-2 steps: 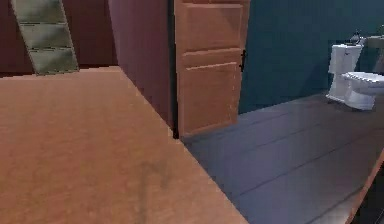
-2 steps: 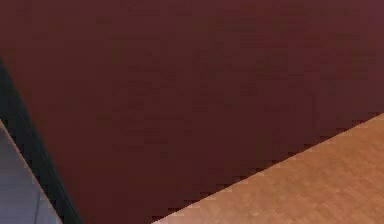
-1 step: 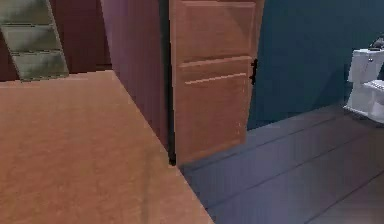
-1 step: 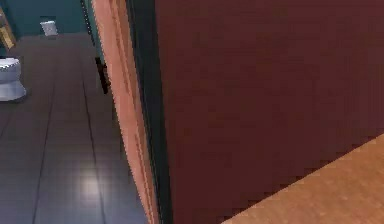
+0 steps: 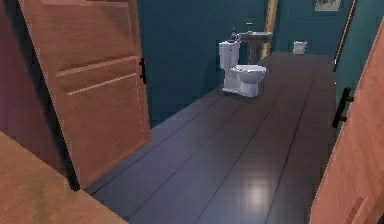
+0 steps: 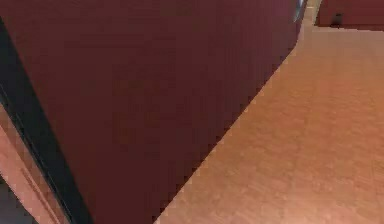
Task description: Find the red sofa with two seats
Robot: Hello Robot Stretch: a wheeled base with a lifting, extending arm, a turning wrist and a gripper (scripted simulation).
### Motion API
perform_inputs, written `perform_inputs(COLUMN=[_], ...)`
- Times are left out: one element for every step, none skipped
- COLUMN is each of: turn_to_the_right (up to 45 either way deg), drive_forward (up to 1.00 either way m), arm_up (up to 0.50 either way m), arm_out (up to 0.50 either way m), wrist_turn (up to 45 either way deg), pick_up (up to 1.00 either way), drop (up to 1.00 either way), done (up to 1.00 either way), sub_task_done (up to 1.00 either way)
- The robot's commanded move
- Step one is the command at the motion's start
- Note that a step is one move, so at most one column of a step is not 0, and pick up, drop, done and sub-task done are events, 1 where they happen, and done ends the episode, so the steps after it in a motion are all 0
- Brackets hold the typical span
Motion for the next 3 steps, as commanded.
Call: perform_inputs(turn_to_the_right=[0.0, 6.0, 3.0], drive_forward=[1.0, 0.0, 0.0], arm_up=[0.0, 0.0, 0.0], arm_out=[0.0, 0.0, 0.0], wrist_turn=[0.0, 0.0, 0.0], pick_up=[0.0, 0.0, 0.0], drop=[0.0, 0.0, 0.0], done=[0.0, 0.0, 0.0], sub_task_done=[0.0, 0.0, 0.0])
